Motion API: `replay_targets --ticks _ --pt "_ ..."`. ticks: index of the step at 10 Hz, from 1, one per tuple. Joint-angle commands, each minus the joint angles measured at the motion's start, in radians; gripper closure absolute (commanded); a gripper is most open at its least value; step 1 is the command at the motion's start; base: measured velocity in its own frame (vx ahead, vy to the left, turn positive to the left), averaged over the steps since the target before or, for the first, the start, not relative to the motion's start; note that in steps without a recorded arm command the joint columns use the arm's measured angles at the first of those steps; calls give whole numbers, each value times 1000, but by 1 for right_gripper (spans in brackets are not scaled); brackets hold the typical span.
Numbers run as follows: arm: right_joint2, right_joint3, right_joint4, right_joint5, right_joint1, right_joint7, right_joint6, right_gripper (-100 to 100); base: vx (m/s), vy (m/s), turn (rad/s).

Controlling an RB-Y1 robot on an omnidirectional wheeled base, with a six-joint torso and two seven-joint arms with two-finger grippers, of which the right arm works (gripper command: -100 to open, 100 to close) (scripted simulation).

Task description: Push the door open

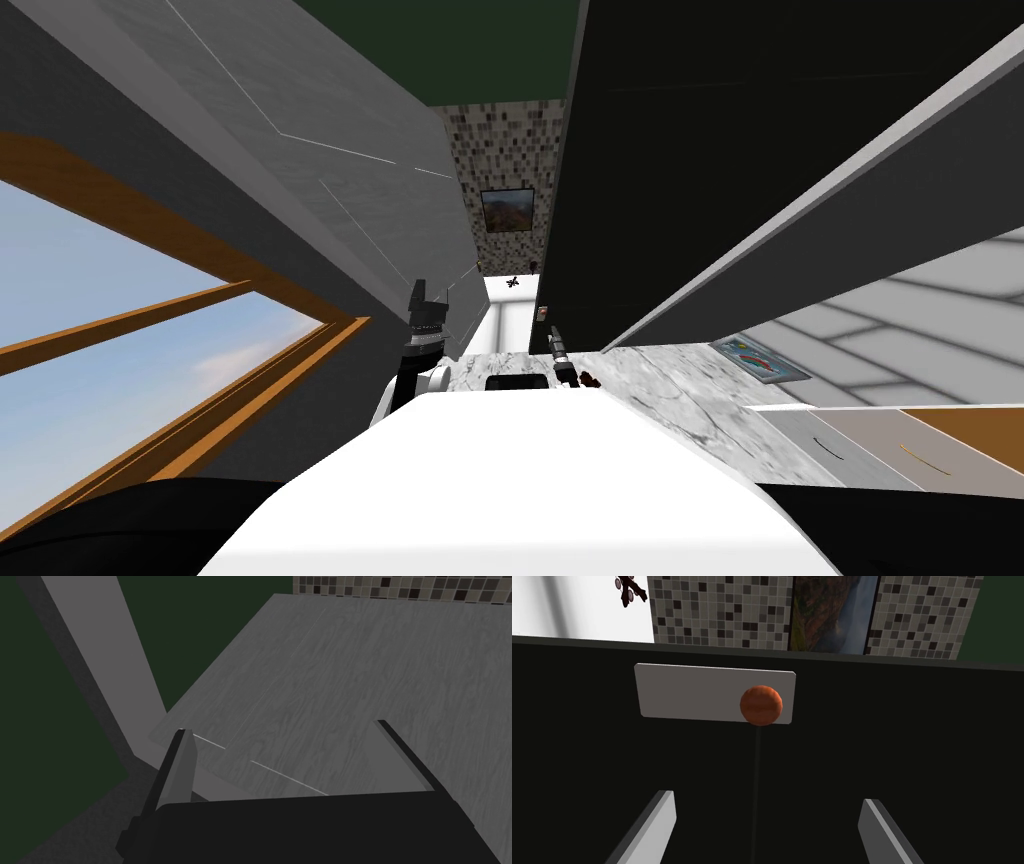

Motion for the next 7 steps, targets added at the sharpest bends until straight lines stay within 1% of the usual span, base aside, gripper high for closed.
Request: replay_targets --ticks 1,3,4,6,7 --pt "-10 -5 8 -2 -11 2 3 -100 196 -4 25" --pt "-12 -10 21 -5 -23 4 3 -100 216 3 18" --pt "-10 -13 28 -6 -30 5 4 -100 208 -1 18" --pt "4 -20 42 -9 -44 7 4 -100 208 16 19" --pt "16 -23 49 -10 -50 8 4 -100 189 -14 8"
